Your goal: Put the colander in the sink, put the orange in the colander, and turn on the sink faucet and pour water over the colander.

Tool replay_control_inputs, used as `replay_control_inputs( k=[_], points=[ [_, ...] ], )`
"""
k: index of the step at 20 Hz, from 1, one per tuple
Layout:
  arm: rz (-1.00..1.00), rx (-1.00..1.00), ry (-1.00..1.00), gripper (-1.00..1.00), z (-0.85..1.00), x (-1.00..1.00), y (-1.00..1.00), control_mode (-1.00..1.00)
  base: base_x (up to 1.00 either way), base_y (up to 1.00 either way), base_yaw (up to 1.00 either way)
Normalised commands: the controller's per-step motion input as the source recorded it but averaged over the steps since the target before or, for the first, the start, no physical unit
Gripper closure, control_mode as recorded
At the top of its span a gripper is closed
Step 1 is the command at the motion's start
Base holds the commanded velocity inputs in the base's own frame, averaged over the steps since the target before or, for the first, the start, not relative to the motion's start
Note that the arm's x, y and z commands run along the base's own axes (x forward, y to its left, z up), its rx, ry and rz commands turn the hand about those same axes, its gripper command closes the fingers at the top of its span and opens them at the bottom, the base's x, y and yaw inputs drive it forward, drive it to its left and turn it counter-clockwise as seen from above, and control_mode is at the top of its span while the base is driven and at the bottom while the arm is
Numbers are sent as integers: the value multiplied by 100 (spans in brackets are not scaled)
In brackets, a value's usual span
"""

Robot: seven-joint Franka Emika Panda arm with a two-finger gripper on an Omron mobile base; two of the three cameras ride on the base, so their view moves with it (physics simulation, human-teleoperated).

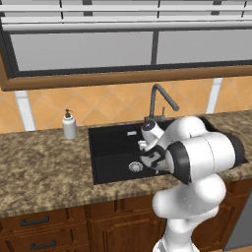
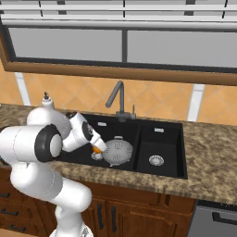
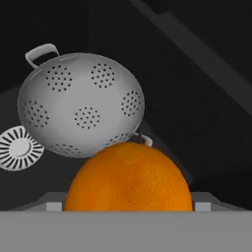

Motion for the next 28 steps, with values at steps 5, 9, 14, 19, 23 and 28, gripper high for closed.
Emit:
replay_control_inputs(
  k=[5,9,14,19,23,28],
  points=[
    [0,3,-4,100,-19,41,-11,-100,0,0,0],
    [0,3,-2,100,-20,40,-15,-100,0,0,0],
    [0,2,-2,100,-22,27,-11,-100,0,0,0],
    [0,1,-2,100,-32,20,-8,-100,0,0,0],
    [0,0,-2,100,-33,10,-19,-100,0,0,0],
    [0,1,-2,100,-26,0,-18,-100,0,0,0]
  ],
)
